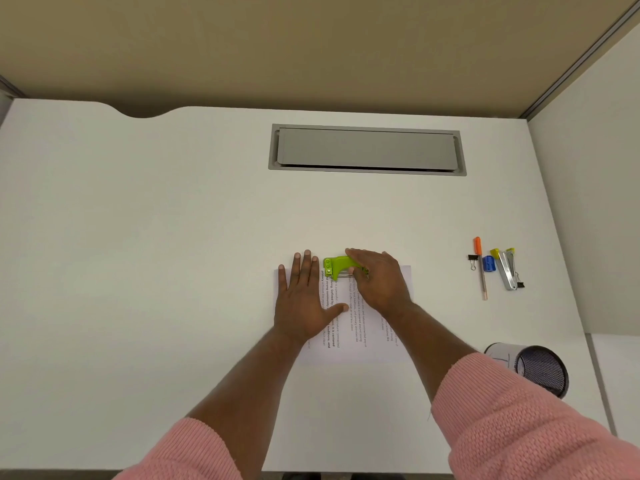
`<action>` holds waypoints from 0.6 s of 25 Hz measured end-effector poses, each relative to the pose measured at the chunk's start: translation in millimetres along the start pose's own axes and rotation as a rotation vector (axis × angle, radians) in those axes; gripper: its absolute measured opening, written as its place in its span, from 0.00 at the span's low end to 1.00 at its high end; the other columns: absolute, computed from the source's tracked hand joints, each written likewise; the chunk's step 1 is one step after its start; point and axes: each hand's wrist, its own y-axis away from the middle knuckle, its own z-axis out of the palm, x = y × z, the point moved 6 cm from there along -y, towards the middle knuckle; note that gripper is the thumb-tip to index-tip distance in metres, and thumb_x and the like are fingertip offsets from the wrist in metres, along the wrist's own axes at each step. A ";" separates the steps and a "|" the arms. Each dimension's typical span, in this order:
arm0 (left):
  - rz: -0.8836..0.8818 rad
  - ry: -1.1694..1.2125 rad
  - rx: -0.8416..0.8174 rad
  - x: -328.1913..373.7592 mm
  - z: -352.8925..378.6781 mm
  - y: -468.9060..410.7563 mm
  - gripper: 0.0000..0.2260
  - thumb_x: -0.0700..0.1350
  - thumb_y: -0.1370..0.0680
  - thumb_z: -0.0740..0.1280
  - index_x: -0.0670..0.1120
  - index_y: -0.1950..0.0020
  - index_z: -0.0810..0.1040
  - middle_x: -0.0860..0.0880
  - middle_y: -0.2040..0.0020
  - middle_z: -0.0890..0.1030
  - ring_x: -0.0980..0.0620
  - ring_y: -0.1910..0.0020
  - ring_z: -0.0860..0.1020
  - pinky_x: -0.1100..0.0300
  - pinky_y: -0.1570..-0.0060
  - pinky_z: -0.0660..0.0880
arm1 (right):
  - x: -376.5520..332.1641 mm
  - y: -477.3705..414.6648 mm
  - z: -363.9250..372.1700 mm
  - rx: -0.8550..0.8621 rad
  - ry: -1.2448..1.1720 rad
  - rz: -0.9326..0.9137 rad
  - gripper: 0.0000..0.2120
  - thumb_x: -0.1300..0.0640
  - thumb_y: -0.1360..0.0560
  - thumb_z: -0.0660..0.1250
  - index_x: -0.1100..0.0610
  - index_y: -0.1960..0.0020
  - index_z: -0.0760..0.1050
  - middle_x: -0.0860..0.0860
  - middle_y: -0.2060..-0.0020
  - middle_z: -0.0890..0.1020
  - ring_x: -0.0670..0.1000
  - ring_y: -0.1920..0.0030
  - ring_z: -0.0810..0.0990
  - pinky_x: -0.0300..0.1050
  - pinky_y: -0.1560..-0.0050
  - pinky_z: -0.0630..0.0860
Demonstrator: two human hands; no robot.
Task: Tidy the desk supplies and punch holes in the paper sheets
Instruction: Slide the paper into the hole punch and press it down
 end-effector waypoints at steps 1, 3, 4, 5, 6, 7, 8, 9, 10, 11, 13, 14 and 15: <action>0.002 0.002 0.009 -1.0 -1.3 -0.2 0.51 0.78 0.29 0.52 0.45 0.18 0.46 0.48 0.18 0.45 0.49 0.19 0.40 0.42 0.22 0.39 | -0.9 -0.2 -0.8 0.012 -0.003 -0.005 0.20 0.57 0.22 0.67 0.49 0.30 0.75 0.48 0.32 0.78 0.48 0.30 0.74 0.53 0.24 0.61; 0.013 0.012 0.049 -5.9 -4.7 1.3 0.46 0.75 0.25 0.51 0.45 0.18 0.47 0.48 0.17 0.46 0.49 0.19 0.41 0.41 0.22 0.43 | -3.2 -0.5 -2.6 0.038 -0.006 -0.014 0.21 0.56 0.20 0.64 0.51 0.28 0.73 0.50 0.29 0.76 0.49 0.27 0.71 0.56 0.24 0.61; 0.022 0.012 0.075 -10.1 -6.4 3.6 0.43 0.72 0.23 0.51 0.44 0.18 0.48 0.47 0.17 0.47 0.49 0.19 0.42 0.41 0.22 0.46 | -4.6 -1.5 -2.9 0.046 0.003 -0.012 0.22 0.55 0.19 0.63 0.52 0.26 0.71 0.50 0.27 0.73 0.49 0.26 0.69 0.56 0.24 0.60; 0.030 0.008 0.099 -15.0 -7.6 6.4 0.40 0.69 0.21 0.51 0.44 0.18 0.48 0.46 0.17 0.47 0.48 0.19 0.43 0.40 0.22 0.48 | -5.9 -2.9 -2.5 0.048 0.015 -0.005 0.22 0.54 0.18 0.61 0.52 0.24 0.68 0.50 0.26 0.71 0.50 0.24 0.66 0.56 0.23 0.58; 0.040 0.002 0.118 -20.3 -8.3 9.2 0.38 0.67 0.20 0.51 0.43 0.18 0.48 0.46 0.17 0.47 0.48 0.19 0.44 0.41 0.22 0.49 | -7.6 -5.0 -1.3 0.045 0.025 0.005 0.23 0.52 0.17 0.59 0.53 0.23 0.66 0.50 0.24 0.69 0.49 0.23 0.64 0.55 0.21 0.56; 0.050 -0.005 0.131 -24.8 -8.4 11.4 0.37 0.64 0.19 0.52 0.43 0.18 0.47 0.46 0.17 0.47 0.48 0.19 0.44 0.41 0.22 0.49 | -9.7 -7.6 0.6 0.038 0.035 0.015 0.23 0.51 0.17 0.57 0.53 0.22 0.64 0.50 0.23 0.67 0.49 0.22 0.61 0.54 0.21 0.53; 0.061 -0.012 0.140 -27.8 -8.1 13.0 0.36 0.63 0.18 0.53 0.43 0.18 0.47 0.46 0.17 0.46 0.48 0.19 0.44 0.42 0.22 0.49 | -11.9 -10.7 2.8 0.031 0.045 0.024 0.23 0.50 0.16 0.55 0.53 0.22 0.63 0.50 0.22 0.65 0.50 0.21 0.59 0.53 0.20 0.51; 0.070 -0.019 0.143 -29.0 -7.7 13.5 0.35 0.61 0.18 0.53 0.43 0.18 0.47 0.46 0.17 0.46 0.48 0.19 0.44 0.42 0.22 0.48 | -14.1 -14.6 5.2 0.023 0.058 0.030 0.24 0.50 0.16 0.54 0.53 0.21 0.62 0.50 0.21 0.63 0.50 0.21 0.58 0.53 0.20 0.50; 0.078 -0.023 0.140 -28.8 -7.0 13.7 0.34 0.60 0.17 0.53 0.43 0.18 0.47 0.46 0.17 0.46 0.47 0.19 0.44 0.43 0.22 0.48 | -16.4 -18.6 7.1 0.019 0.077 0.035 0.24 0.49 0.15 0.53 0.54 0.21 0.61 0.50 0.21 0.62 0.50 0.20 0.57 0.53 0.20 0.49; 0.084 -0.022 0.131 -27.9 -5.7 13.6 0.33 0.59 0.17 0.53 0.43 0.18 0.47 0.46 0.17 0.46 0.47 0.19 0.44 0.43 0.22 0.49 | -18.8 -23.0 8.3 0.019 0.098 0.038 0.24 0.49 0.15 0.52 0.54 0.21 0.61 0.50 0.21 0.61 0.50 0.20 0.56 0.53 0.20 0.48; 0.084 -0.018 0.111 -27.6 -1.3 13.0 0.32 0.58 0.17 0.52 0.43 0.18 0.47 0.45 0.17 0.46 0.47 0.19 0.44 0.43 0.22 0.49 | -24.1 -34.4 9.7 0.034 0.122 0.039 0.24 0.48 0.15 0.51 0.54 0.21 0.61 0.51 0.21 0.62 0.51 0.20 0.57 0.52 0.20 0.48; 0.079 -0.015 0.104 -28.1 0.7 12.7 0.32 0.58 0.17 0.51 0.43 0.18 0.47 0.45 0.17 0.46 0.47 0.19 0.44 0.43 0.22 0.49 | -27.3 -41.4 9.7 0.041 0.123 0.036 0.24 0.48 0.15 0.51 0.54 0.21 0.62 0.51 0.21 0.62 0.51 0.21 0.57 0.52 0.20 0.49; 0.073 -0.011 0.100 -28.8 2.6 11.8 0.32 0.58 0.17 0.51 0.43 0.18 0.47 0.45 0.17 0.46 0.47 0.19 0.44 0.43 0.21 0.48 | -30.7 -49.1 9.8 0.046 0.125 0.030 0.23 0.48 0.15 0.51 0.54 0.22 0.63 0.51 0.21 0.63 0.51 0.21 0.58 0.52 0.20 0.50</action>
